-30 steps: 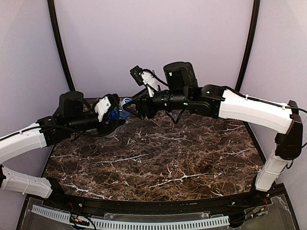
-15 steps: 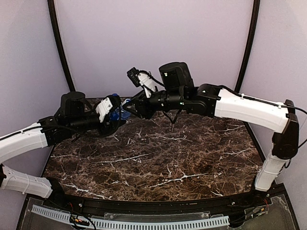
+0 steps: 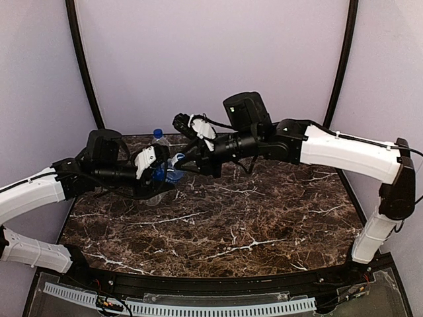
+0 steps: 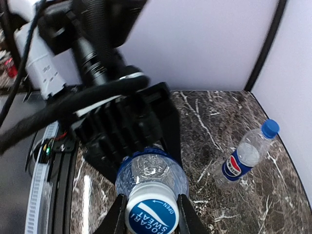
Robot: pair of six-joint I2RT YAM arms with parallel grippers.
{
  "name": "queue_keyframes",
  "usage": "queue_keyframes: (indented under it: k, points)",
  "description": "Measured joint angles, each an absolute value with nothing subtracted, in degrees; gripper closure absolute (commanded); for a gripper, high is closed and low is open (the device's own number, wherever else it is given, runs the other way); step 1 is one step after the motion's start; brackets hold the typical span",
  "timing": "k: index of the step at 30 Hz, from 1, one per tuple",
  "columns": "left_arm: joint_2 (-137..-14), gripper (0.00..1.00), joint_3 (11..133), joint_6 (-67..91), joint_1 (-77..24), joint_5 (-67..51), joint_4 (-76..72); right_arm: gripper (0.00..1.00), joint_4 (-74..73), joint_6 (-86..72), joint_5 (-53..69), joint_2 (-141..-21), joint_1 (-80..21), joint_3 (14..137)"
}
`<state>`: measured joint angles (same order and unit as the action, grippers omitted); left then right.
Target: Unscrew the bottle caps
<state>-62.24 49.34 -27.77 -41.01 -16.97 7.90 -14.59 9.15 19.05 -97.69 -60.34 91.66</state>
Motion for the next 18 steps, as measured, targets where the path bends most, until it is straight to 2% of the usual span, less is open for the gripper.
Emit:
queue_keyframes:
  k: [6,12,13,14,16,18]
  points:
    - [-63.4,0.74,51.6,-27.1,-41.1,-33.9,19.3,1.0,-27.3,29.7,31.3,-98.2,-60.6,95.4]
    - [-65.0,0.74,52.6,-29.8,-41.2,-41.4,22.5,1.0,-37.8,49.5,32.3,-99.9,-62.5,101.1]
    - [-65.5,0.75,52.6,-30.5,-41.4,-41.9,23.0,0.97,-38.8,52.7,31.7,-99.9,-63.0,101.1]
    - [-65.8,0.75,52.6,-31.0,-41.4,-42.3,23.4,0.85,-39.6,55.2,30.8,-99.9,-63.3,101.1]
    - [-66.2,0.75,52.6,-31.6,-41.5,-42.4,23.8,0.51,-39.8,58.4,29.3,-99.5,-63.7,100.4]
    - [-66.2,0.75,52.6,-31.2,-41.5,-42.5,23.7,0.27,-37.4,59.7,27.5,-98.2,-64.1,98.2]
